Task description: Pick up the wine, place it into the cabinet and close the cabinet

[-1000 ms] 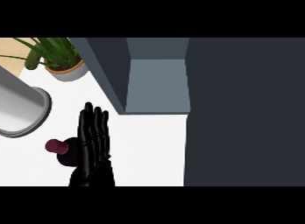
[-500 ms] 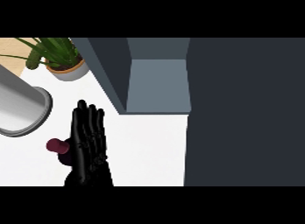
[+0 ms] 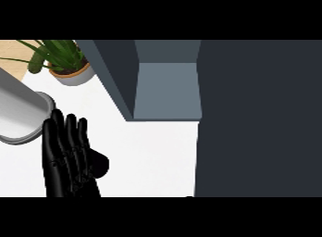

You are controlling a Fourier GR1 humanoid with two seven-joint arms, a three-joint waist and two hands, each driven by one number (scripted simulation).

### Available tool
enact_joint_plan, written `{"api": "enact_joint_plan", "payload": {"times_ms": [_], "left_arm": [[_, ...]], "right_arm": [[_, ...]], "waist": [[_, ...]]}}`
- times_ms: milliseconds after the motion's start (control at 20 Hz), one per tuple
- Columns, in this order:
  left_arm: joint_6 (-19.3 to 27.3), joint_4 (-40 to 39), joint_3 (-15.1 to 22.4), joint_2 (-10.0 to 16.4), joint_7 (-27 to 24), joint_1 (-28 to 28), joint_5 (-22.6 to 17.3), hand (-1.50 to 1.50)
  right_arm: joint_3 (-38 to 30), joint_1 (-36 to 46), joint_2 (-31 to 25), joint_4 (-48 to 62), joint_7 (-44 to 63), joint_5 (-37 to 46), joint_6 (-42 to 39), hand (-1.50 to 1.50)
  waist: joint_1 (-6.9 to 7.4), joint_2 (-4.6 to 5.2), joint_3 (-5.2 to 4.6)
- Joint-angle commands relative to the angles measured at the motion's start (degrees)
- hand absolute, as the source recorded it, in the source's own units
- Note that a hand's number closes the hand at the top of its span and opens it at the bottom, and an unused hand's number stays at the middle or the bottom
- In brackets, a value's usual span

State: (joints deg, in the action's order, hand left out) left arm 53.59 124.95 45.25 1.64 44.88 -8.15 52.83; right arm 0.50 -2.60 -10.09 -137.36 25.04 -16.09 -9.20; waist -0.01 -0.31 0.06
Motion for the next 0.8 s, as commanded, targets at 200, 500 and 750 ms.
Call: {"api": "enact_joint_plan", "payload": {"times_ms": [200,500,750], "left_arm": [[1.0,6.3,6.1,-1.6,2.7,9.6,6.9,-1.50],[-3.3,11.4,-2.4,0.3,5.3,8.8,4.1,-1.50],[-0.2,14.7,-2.8,5.9,3.3,13.8,-0.8,-1.50]], "right_arm": [[0.1,1.0,0.4,-6.9,4.8,-1.4,2.5,-1.50],[-0.7,-4.0,0.6,-12.0,5.7,-3.2,1.9,-1.50],[-2.3,2.3,0.2,-5.7,5.2,-4.2,2.0,-1.50]], "waist": [[0.23,0.02,-0.08],[-0.50,0.05,-0.08],[-0.07,0.16,-0.13]]}}
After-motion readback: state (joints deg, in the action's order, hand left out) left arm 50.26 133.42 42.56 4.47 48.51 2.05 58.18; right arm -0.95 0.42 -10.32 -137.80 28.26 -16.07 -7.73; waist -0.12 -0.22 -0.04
